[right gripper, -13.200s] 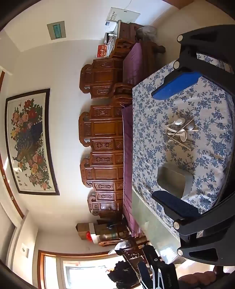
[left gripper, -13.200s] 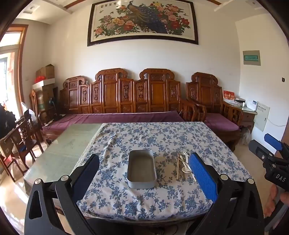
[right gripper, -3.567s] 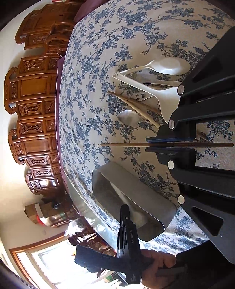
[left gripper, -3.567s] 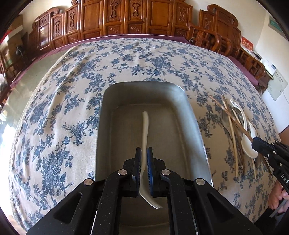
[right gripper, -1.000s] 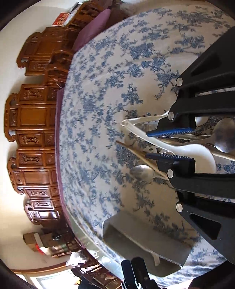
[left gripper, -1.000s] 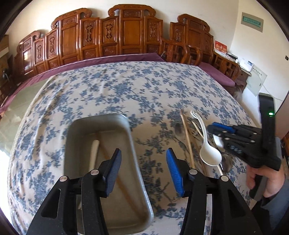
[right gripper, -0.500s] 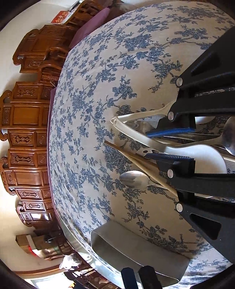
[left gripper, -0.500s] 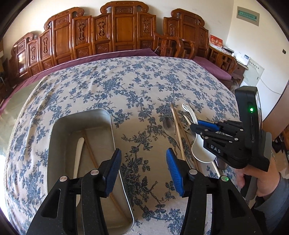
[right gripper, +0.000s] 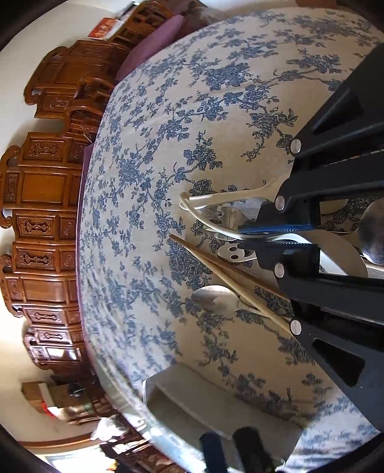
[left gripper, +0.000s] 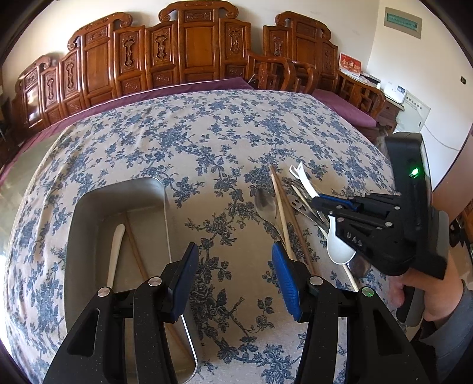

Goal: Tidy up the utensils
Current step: 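Grasp a wooden chopstick with the left gripper and lift it while the right holds the spoon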

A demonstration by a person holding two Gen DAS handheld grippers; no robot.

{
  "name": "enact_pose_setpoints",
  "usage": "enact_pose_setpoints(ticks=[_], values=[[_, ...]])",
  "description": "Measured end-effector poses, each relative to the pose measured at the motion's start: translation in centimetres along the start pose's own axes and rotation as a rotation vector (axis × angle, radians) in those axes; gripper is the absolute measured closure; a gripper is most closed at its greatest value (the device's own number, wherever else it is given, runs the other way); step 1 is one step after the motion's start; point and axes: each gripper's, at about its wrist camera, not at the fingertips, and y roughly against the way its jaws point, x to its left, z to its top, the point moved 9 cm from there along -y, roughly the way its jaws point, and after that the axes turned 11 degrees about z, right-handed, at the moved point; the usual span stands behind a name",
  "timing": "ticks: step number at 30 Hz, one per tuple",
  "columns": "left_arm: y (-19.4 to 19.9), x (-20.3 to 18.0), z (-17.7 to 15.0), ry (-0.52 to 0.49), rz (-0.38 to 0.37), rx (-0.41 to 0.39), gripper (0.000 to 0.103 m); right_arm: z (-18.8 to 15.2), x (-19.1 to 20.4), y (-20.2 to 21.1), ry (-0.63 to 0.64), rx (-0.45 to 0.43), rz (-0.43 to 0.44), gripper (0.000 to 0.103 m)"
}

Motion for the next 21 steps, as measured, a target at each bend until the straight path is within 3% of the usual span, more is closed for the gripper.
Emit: enact_pose_setpoints(ticks=[8, 15, 21], values=[[-0.5, -2.2, -0.6, -0.021, -0.05, 0.014, 0.054, 1.2, -1.1, 3.1, -0.046, -0.094, 0.048, 0.097], [-1.9, -4.6, -1.7, -0.032, -0.115, 0.065, 0.075, 1.2, -2.2, 3.4, -0.062, -0.101, 0.041, 0.097], [-3.4, -6.0, -2.8, -0.041, -0.134, 0.107, 0.084, 1.2, -1.7, 3.2, -0.048, -0.098, 0.043, 0.097]])
